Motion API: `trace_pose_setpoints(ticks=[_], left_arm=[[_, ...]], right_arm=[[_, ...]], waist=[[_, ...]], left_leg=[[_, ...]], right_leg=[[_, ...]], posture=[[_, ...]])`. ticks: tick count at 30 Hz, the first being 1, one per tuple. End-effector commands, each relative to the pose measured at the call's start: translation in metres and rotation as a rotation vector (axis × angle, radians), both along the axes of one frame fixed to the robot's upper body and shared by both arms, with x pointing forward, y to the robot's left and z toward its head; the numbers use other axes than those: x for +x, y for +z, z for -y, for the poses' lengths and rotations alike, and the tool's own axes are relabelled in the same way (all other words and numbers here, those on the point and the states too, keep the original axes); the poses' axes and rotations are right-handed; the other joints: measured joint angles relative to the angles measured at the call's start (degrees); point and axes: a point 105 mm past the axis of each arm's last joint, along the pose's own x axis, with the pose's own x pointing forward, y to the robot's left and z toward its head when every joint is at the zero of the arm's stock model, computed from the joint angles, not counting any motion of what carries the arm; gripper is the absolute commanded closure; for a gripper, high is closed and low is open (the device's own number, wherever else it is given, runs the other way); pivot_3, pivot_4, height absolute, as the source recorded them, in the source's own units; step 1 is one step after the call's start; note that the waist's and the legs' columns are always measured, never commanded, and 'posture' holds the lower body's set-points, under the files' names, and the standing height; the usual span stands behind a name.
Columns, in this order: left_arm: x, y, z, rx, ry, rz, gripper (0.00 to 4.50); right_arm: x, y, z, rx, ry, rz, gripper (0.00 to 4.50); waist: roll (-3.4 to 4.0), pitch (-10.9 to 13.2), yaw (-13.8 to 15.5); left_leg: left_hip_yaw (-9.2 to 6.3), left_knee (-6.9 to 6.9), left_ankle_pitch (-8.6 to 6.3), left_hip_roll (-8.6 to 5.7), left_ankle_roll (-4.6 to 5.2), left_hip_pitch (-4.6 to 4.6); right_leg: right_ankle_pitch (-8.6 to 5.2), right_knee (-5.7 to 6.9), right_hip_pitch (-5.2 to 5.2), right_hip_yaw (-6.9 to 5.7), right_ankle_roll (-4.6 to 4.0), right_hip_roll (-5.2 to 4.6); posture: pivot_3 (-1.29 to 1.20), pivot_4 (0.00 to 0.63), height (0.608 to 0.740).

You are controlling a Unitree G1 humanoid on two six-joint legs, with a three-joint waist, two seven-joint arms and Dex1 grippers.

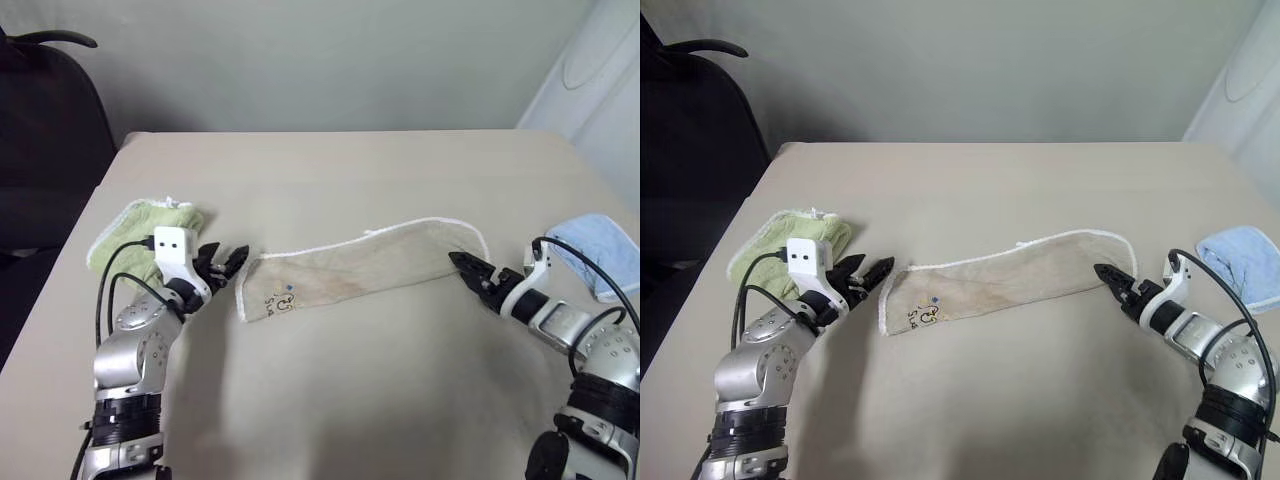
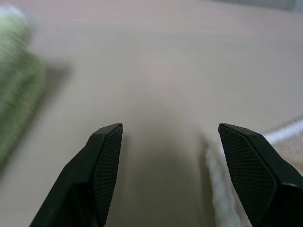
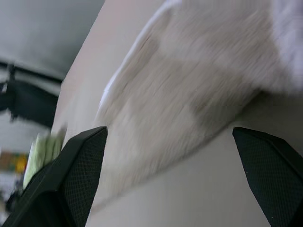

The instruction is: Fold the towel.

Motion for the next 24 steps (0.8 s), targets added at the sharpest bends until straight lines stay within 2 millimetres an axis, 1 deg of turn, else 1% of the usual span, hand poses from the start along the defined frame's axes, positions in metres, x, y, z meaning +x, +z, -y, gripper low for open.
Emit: trace_pose_setpoints(ticks=[1, 3, 5, 7, 9, 10, 11, 13, 19, 22, 24], left_arm=[[-0.003, 0.038, 0.015, -0.02, -0.061, 0.149, 1.0], [-0.009, 0.036, 0.034, -0.02, -0.161, 0.132, 1.0], [-0.021, 0.019, 0.062, 0.038, -0.314, 0.07, 1.0], [-0.029, 0.004, 0.075, 0.087, -0.389, 0.02, 1.0], [-0.036, -0.02, 0.081, 0.164, -0.434, -0.062, 1.0], [-0.039, -0.031, 0.083, 0.206, -0.452, -0.102, 1.0], [-0.04, -0.038, 0.083, 0.232, -0.462, -0.125, 1.0], [-0.045, -0.05, 0.083, 0.262, -0.483, -0.168, 1.0], [-0.052, -0.076, 0.072, 0.311, -0.484, -0.291, 1.0], [-0.053, -0.081, 0.069, 0.317, -0.476, -0.313, 1.0], [-0.053, -0.082, 0.068, 0.319, -0.474, -0.319, 0.95]], right_arm=[[0.018, -0.003, 0.014, 0.007, -0.119, -0.025, 0.0], [0.026, -0.008, 0.016, 0.017, -0.157, -0.05, 0.0], [0.034, -0.013, 0.019, 0.029, -0.198, -0.072, 0.0], [0.038, -0.015, 0.021, 0.032, -0.219, -0.084, 0.0], [0.042, -0.018, 0.023, 0.034, -0.249, -0.093, 0.0], [0.045, -0.019, 0.025, 0.035, -0.269, -0.098, 0.0], [0.046, -0.02, 0.027, 0.037, -0.282, -0.101, 0.0], [0.049, -0.021, 0.032, 0.036, -0.32, -0.105, 0.0], [0.05, -0.027, 0.045, 0.023, -0.4, -0.12, 0.0], [0.051, -0.028, 0.047, 0.024, -0.405, -0.118, 0.0], [0.052, -0.028, 0.048, 0.024, -0.409, -0.117, 0.39]], waist=[[-0.08, -0.05, -0.09], [-0.15, -0.09, -0.17], [-0.24, -0.16, -0.27], [-0.3, -0.23, -0.34], [-0.43, -0.31, -0.32], [-0.49, -0.35, -0.32], [-0.51, -0.36, -0.3], [-0.64, -0.44, -0.1], [-0.69, -0.65, 0.39], [-0.67, -0.92, 0.57], [-0.64, -1.18, 0.64]], left_leg=[[0.0, 0.01, 0.0, 0.0, 0.0, 0.0], [0.0, 0.05, -0.03, -0.04, 0.05, 0.08], [0.0, 0.05, -0.07, -0.06, 0.12, 0.24], [-0.01, 0.06, -0.1, -0.08, 0.17, 0.31], [-0.02, 0.07, -0.15, -0.09, 0.26, 0.35], [-0.04, 0.08, -0.3, -0.08, 0.51, 0.35], [-0.09, 0.1, -0.44, -0.08, 0.76, 0.35], [-0.14, 0.13, -0.45, -0.11, 0.78, 0.37], [-0.21, 0.13, -0.56, -0.22, 0.92, 0.83], [-0.21, 0.09, -0.67, -0.23, 0.93, 1.12], [-0.23, 0.06, -0.77, -0.22, 0.95, 1.25]], right_leg=[[0.0, 0.0, 0.01, 0.0, 0.0, 0.0], [0.0, -0.01, 0.02, -0.01, 0.0, -0.03], [0.0, -0.01, 0.06, -0.01, 0.0, -0.05], [0.0, -0.04, 0.1, -0.01, 0.0, -0.08], [0.0, -0.03, 0.14, -0.03, 0.0, -0.09], [0.0, -0.03, 0.14, -0.04, 0.0, -0.08], [0.0, -0.03, 0.17, -0.06, 0.0, -0.08], [0.0, -0.03, 0.21, -0.1, 0.0, -0.09], [-0.01, -0.11, 0.74, -0.15, -0.02, -0.17], [-0.04, -0.22, 1.04, -0.15, -0.07, -0.17], [-0.06, -0.36, 1.22, -0.15, -0.1, -0.16]], posture=[[0.0, 0.15, 0.74], [0.0, 0.15, 0.74], [0.0, 0.15, 0.74], [0.0, 0.15, 0.74], [0.0, 0.15, 0.74], [0.0, 0.15, 0.74], [0.0, 0.15, 0.74], [0.0, 0.15, 0.74], [0.0, 0.15, 0.74], [0.0, 0.15, 0.74], [0.0, 0.15, 0.74]])
